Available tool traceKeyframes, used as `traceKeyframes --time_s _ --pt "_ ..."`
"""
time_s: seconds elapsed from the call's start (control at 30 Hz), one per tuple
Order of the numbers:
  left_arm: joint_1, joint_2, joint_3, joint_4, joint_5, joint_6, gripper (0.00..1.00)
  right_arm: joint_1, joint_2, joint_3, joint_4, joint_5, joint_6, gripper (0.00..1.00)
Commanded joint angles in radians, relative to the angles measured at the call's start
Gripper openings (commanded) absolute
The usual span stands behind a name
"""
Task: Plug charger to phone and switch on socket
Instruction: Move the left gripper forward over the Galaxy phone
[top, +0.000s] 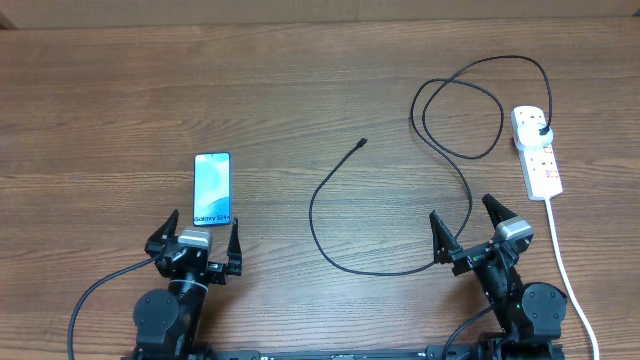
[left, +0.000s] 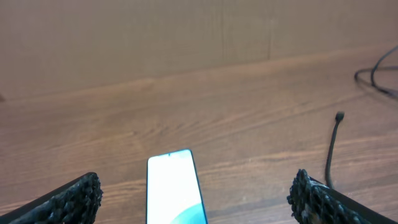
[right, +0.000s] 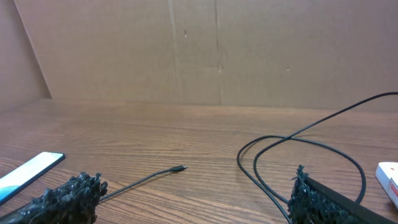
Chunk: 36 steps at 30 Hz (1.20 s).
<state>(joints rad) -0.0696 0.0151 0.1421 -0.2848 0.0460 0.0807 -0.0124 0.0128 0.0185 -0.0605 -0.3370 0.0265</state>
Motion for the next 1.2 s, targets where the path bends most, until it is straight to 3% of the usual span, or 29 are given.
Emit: traceKeyframes --time_s 0.0,0.27,0.63,1.17 --pt "0.010 -0.008 0.074 -0.007 -0.013 -0.056 1.00 0.006 -0.010 -0.011 0.006 -0.004 0.003 1.00" --pt "0.010 0.091 0.146 -0.034 0.007 -0.119 1.00 0.006 -0.010 -0.011 0.006 -0.004 0.003 1.00" --pt "0.010 0.450 0.394 -0.108 0.060 -0.122 1.00 0.006 -0.010 -0.011 0.006 -0.004 0.003 1.00" --pt "0.010 1.065 1.036 -0.637 0.158 -0.122 1.00 0.006 -0.010 -0.011 0.006 -0.004 0.003 1.00"
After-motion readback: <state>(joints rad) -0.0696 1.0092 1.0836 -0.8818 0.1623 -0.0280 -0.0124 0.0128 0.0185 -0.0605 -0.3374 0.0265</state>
